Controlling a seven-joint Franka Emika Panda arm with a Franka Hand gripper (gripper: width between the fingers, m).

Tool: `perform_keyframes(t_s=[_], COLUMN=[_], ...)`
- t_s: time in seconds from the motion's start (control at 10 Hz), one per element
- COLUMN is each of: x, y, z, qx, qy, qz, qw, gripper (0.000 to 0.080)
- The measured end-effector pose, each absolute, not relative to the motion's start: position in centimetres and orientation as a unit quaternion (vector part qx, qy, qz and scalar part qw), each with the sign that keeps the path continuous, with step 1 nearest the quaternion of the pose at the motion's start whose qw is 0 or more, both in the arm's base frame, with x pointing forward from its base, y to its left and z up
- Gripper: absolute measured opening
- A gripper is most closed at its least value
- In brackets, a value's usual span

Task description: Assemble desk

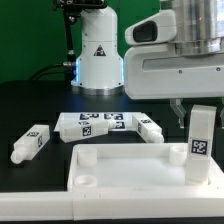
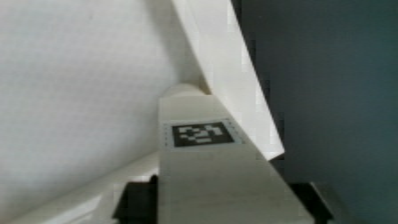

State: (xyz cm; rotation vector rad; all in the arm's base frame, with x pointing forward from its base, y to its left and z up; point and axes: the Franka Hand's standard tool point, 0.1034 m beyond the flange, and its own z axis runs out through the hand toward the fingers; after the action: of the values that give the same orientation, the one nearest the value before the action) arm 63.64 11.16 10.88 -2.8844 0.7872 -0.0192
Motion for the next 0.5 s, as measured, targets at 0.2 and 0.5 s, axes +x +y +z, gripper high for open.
perform_keyframes(t_s=[0.2,0.5], x=[63.34,63.58], y=[11.78,11.62], z=[10.80,10.74], qx=[-0.884,-0.832], qy=[0.461,0.547], qz=[0.010,0.020], qw=[0.076,0.093], gripper=[0.0295,0.0294])
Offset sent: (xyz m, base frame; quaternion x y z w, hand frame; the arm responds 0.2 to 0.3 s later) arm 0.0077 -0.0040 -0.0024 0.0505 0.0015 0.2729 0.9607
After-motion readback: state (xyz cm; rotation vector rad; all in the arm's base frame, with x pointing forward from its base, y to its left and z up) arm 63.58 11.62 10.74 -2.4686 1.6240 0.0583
